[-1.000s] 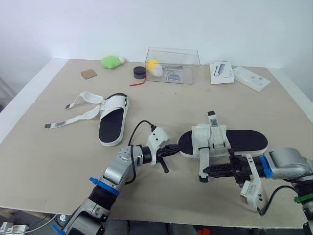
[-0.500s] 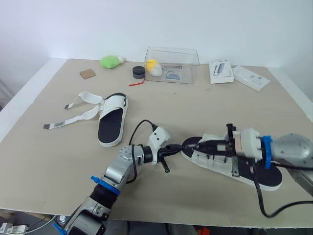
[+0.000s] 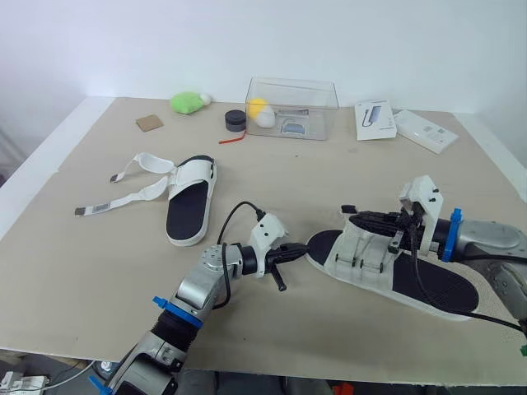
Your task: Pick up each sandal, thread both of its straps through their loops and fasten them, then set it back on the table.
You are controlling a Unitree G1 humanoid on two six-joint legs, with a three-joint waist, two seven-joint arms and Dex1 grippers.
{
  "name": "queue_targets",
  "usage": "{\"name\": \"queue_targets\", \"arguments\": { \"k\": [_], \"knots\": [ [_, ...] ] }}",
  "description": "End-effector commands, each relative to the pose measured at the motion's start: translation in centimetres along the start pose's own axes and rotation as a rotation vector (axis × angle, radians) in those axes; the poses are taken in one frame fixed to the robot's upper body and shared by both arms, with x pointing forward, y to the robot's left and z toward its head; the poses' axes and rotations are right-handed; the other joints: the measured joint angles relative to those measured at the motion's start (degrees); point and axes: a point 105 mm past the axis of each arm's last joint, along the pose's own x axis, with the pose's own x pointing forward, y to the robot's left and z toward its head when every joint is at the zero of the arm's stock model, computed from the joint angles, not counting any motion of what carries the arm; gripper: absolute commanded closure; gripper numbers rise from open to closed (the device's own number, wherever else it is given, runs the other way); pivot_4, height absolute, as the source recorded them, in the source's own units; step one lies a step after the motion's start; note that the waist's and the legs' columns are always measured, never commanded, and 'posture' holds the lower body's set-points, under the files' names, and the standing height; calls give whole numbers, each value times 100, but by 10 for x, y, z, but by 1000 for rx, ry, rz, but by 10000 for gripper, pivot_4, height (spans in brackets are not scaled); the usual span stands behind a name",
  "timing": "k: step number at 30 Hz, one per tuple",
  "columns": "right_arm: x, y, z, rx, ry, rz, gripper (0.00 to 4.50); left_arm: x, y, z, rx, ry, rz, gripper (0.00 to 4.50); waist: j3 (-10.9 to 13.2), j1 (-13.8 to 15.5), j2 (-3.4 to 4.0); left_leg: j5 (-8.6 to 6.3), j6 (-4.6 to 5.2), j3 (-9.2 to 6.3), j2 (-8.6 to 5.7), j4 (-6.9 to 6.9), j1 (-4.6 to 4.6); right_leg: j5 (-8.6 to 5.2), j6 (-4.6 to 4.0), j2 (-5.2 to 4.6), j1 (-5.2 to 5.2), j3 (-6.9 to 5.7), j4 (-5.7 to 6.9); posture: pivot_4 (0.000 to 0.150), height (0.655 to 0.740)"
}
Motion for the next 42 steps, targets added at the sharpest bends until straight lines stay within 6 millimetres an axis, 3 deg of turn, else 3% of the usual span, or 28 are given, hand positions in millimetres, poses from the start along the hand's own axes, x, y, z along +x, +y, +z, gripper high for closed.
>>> {"name": "queue_targets", "arguments": {
  "k": [1,8,10,14,17,23,34,42],
  "knots": [
    [-8,-17,14,24,-24,-111,44835,5,-6,-11,-5,46,-32,45000,0,0,1,0,0,0,0,0,0,0,0,0,-1,0,0,1500,7400],
    [-9,-21,11,64,-9,-148,44835,5,-6,-11,-2,48,-36,45000,-1,2,2,0,0,0,-1,-1,-2,-1,1,0,-1,0,0,1500,7400],
    [-8,-18,19,33,-49,-131,44835,4,-6,-11,-2,48,-36,45000,-1,2,2,0,0,0,-1,0,-2,0,1,0,-1,-1,0,1500,7400],
    [-6,-4,13,6,-1,-59,44835,1,-1,-5,9,28,-23,45000,-1,2,2,0,0,0,-1,0,-2,0,2,0,-2,-1,0,1500,7400],
    [-6,8,11,-36,12,4,44835,-7,11,18,-5,-53,-6,45000,-1,-1,2,0,0,0,0,-1,-9,-1,3,0,-10,-1,0,1500,7400],
    [-8,8,13,-36,-21,-12,44835,-20,29,59,40,-140,-14,45000,1,-8,2,0,0,-2,7,-3,-31,3,7,10,-36,-3,0,1500,7400],
    [-11,6,18,33,-99,-59,44835,35,11,57,161,-57,-126,45000,2,0,-1,-2,-2,-5,3,-3,-63,14,42,9,-64,-2,-1,1500,7400],
    [-14,6,26,54,-137,-93,44835,56,2,33,230,35,-143,45000,2,-3,-1,-2,-2,-6,4,-7,-67,15,42,13,-73,-1,0,1500,7400]
  ]
}}
